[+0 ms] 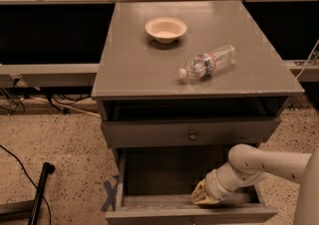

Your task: Open middle drawer

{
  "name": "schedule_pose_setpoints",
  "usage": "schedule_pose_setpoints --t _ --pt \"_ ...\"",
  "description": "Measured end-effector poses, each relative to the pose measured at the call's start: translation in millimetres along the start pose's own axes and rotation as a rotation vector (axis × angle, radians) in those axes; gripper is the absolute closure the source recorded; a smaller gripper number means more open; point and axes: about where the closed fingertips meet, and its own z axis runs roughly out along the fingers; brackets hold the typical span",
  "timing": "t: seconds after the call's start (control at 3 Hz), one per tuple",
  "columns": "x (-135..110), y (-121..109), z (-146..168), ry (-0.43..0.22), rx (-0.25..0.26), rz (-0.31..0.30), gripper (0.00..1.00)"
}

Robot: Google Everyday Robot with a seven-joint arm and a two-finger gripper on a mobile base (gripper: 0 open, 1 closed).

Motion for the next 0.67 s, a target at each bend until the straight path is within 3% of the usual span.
schedule_pose_setpoints --t 0.33,0.67 --pt "-8.0 17.9 -8.9 -0.03 -0.032 -0.012 1.0" --pt "-8.0 17.9 -8.9 -0.03 -0.032 -0.012 1.0"
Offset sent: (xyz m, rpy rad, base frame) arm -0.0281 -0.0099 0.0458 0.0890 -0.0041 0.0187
